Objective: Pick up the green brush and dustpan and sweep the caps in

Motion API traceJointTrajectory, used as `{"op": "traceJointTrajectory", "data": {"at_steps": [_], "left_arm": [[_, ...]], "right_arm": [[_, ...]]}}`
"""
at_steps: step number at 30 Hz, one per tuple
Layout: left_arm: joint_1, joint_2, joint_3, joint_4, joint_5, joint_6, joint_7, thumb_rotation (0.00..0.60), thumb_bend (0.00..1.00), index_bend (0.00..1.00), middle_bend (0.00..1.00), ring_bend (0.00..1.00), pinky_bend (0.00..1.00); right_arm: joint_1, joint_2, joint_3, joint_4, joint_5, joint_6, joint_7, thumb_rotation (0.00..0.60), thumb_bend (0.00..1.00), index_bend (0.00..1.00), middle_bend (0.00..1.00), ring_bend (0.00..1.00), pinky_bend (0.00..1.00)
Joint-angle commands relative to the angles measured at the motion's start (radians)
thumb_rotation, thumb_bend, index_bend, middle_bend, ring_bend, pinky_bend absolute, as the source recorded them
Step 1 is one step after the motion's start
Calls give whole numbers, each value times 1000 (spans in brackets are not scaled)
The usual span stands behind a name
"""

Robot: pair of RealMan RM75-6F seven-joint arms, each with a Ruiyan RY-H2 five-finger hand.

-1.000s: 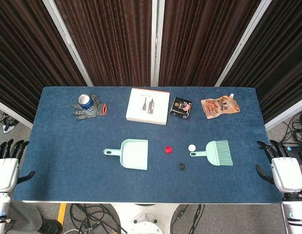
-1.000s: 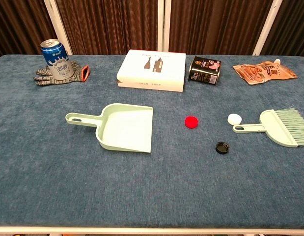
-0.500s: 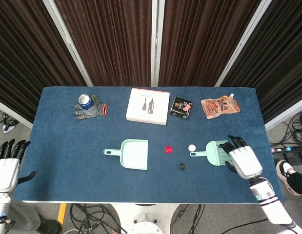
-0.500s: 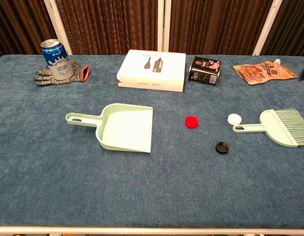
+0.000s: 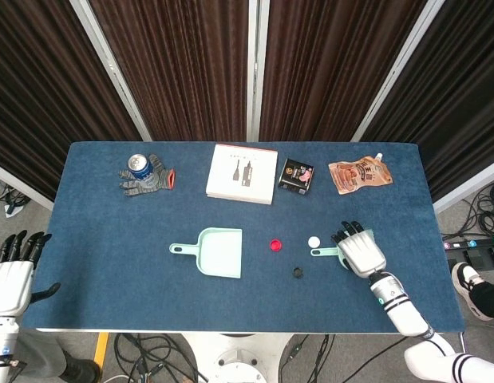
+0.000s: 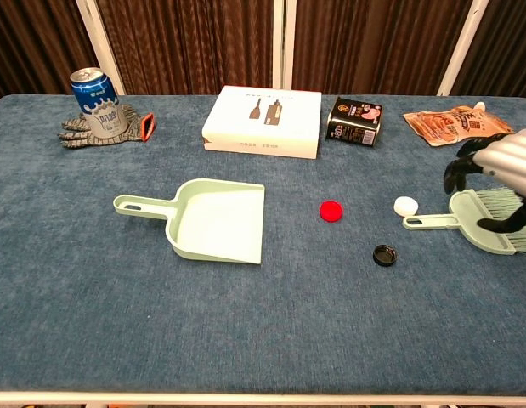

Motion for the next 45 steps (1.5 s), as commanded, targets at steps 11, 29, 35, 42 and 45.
{"op": "traceJointTrajectory", "data": {"at_steps": [11,29,35,42,45], "left_arm": [[-10,-9,-4,20,3,-11,-18,600,0,146,129,44,78],[-17,-13,-4,34,-2,-25,-32,600,0,147,129,44,78],[-19,-13,-5,38,-1,-27,-35,600,0,147,129,44,78],[-34,-6,-8,42,8,-41,-34,600,0,147,130,43,78],[-59,4,-17,41,21,-62,-44,600,0,147,129,44,78]], "right_arm": [[37,-93,-23,111,12,-10,5,600,168,419,385,149,190],[67,-126,-41,133,39,-44,6,600,268,422,404,149,190],[68,-136,-49,142,39,-38,8,600,323,480,446,172,190],[62,-122,-52,132,36,-11,17,600,363,522,473,190,195],[56,-98,-50,110,28,16,25,600,367,535,483,195,199]]}}
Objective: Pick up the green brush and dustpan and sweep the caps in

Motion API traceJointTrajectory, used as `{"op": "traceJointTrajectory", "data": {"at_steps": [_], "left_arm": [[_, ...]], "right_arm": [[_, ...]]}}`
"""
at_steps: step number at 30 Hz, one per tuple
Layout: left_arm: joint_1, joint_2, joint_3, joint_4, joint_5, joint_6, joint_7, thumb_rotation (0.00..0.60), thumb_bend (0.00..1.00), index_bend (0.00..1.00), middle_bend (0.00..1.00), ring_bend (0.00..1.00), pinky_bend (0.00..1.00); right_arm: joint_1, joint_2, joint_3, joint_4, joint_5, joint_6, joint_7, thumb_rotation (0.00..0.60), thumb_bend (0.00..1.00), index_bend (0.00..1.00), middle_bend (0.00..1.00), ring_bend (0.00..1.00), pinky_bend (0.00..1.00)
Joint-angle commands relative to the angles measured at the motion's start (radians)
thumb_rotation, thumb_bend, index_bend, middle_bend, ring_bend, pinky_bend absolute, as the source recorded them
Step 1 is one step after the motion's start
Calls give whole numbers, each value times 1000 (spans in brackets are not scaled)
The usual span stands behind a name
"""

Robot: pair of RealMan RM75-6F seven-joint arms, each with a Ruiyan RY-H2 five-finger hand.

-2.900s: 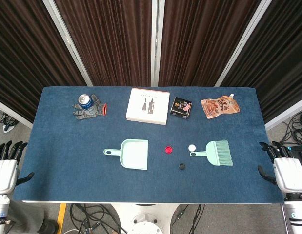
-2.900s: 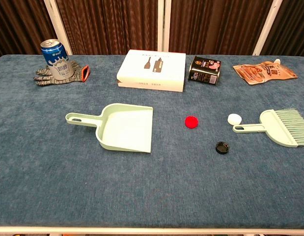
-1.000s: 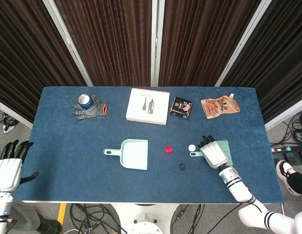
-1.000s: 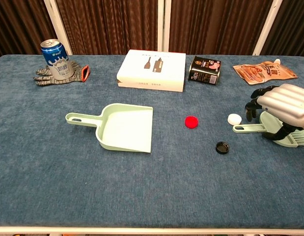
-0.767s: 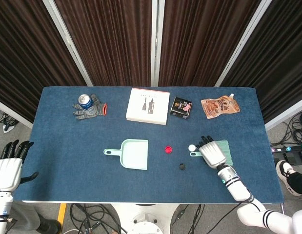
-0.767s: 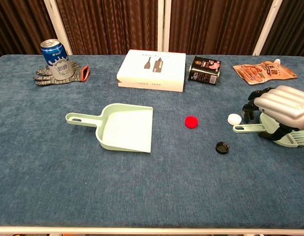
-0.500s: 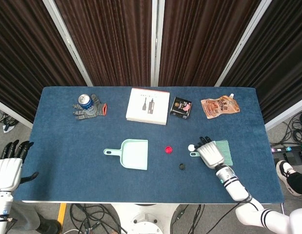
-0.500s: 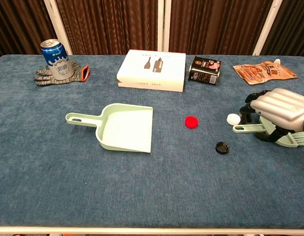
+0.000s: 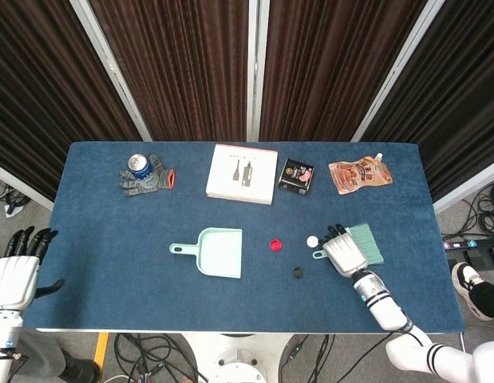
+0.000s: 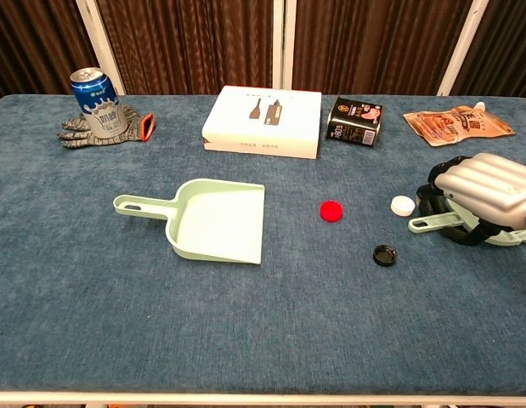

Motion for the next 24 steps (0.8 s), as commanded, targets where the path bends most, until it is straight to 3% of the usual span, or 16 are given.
{"op": "traceJointTrajectory", "data": {"at_steps": [1,7,12,18,24], "left_arm": [[-28,11,-11,-1,13,-26,-13,600,0,147,129,44,78],[-141,22,-52,-8,23,-152,-54,600,0,184,135,44,80],[-256,-19,-88,8,-2,-290,-59,600,0,334,276,137,148],[-358,-101,-97,20,-69,-431,31,600,73,410,372,224,238],[-414,-184,-96,19,-128,-478,134,600,155,426,410,261,314]], "right_arm": [[-7,29,3,-28,-8,28,14,600,369,540,486,198,202],[-22,137,38,-140,-14,105,111,600,386,581,513,224,223],[-23,236,89,-249,14,128,251,600,390,595,524,237,237],[-12,321,142,-314,45,129,343,600,391,595,526,237,238],[-9,350,157,-329,65,125,373,600,399,595,526,237,238]]}}
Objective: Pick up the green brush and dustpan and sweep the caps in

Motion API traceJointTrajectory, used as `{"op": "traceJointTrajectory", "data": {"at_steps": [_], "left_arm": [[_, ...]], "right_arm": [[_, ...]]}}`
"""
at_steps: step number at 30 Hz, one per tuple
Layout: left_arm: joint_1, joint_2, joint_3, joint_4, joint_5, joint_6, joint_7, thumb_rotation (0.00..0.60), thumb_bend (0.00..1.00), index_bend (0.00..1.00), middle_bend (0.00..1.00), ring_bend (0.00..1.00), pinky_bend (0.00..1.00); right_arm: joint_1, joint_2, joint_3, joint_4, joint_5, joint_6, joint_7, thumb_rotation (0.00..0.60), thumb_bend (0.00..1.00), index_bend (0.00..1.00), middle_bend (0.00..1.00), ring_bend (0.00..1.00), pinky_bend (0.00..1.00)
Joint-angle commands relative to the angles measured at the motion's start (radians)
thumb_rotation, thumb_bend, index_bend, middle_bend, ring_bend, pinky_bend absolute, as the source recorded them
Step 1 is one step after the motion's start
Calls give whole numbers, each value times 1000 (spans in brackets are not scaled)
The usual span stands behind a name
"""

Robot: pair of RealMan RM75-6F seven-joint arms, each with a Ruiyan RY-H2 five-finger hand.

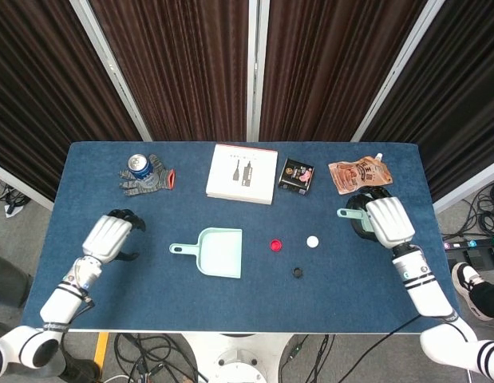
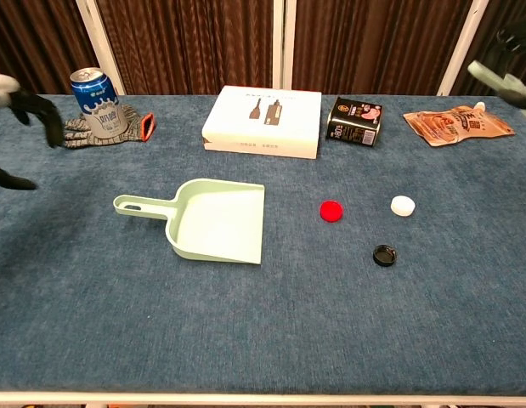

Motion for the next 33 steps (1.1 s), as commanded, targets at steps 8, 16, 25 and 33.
{"op": "traceJointTrajectory", "data": {"at_steps": [8,16,25,33], "left_arm": [[-81,-150,8,36,-104,-56,134,600,155,426,410,261,320],[-124,-230,1,76,-185,-76,192,600,175,427,413,261,322],[-170,-264,-14,105,-288,-110,221,600,236,456,466,291,328],[-195,-269,-8,105,-340,-122,229,600,254,461,469,291,329]], "right_arm": [[5,-3,-10,12,8,-16,29,600,399,595,527,237,238],[9,-14,-21,23,7,-21,19,600,400,595,527,237,238],[7,-23,-30,37,12,-24,17,600,400,595,527,237,238],[14,-39,-38,56,8,-34,26,600,400,595,527,237,238]]}}
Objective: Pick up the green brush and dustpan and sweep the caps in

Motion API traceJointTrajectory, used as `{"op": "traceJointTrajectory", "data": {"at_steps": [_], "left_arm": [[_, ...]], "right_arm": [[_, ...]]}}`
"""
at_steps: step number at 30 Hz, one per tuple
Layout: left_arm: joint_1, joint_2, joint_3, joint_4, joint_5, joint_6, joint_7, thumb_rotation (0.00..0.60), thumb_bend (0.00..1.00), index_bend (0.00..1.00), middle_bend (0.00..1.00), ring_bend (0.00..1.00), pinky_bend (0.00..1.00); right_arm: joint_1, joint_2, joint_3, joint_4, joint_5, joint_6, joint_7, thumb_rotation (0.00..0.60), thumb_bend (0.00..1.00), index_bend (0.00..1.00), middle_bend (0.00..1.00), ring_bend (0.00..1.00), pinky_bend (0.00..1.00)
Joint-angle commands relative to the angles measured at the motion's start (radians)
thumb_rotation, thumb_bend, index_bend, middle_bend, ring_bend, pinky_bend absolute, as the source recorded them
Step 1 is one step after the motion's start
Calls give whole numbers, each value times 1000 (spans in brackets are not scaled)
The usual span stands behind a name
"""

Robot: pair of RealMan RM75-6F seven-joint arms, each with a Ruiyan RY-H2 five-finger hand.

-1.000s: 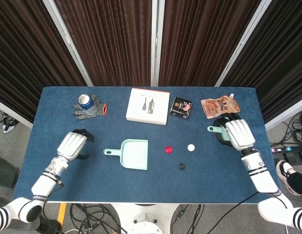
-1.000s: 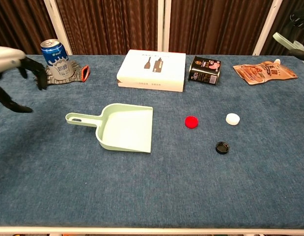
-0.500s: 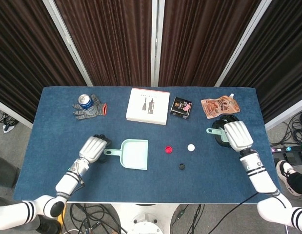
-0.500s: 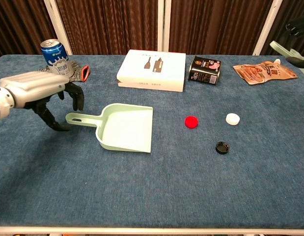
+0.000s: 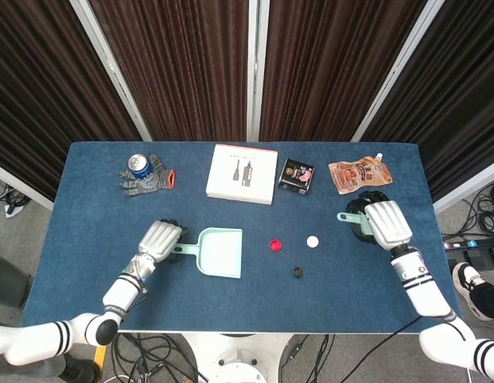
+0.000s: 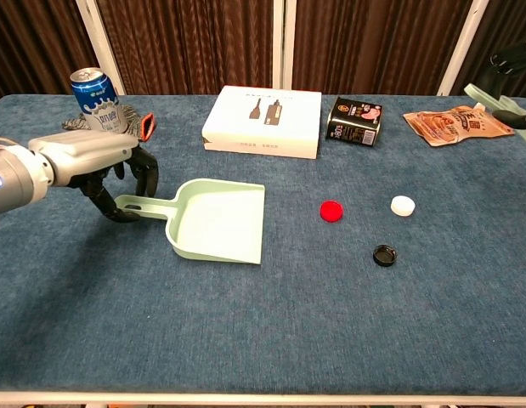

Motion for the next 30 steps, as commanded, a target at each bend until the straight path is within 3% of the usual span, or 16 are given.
{"op": "traceJointTrajectory", "data": {"at_steps": [1,16,23,30], "left_arm": [[-9,-2,4,-1,-14,-4,3,600,255,461,469,291,329],[-33,-6,22,-6,-23,16,-4,600,283,541,548,352,351],[-55,40,32,-41,-33,-13,8,600,287,542,547,352,350],[-119,90,23,-65,-128,-114,15,600,298,542,546,352,350]], "right_arm": [[2,-5,-2,5,-2,-2,2,600,400,595,527,237,238],[9,-39,-23,43,-9,-31,52,600,423,600,530,237,238],[59,-95,-40,95,-63,-88,168,600,446,605,534,237,238],[117,-172,-61,182,-144,-104,303,600,457,621,537,237,237]]}}
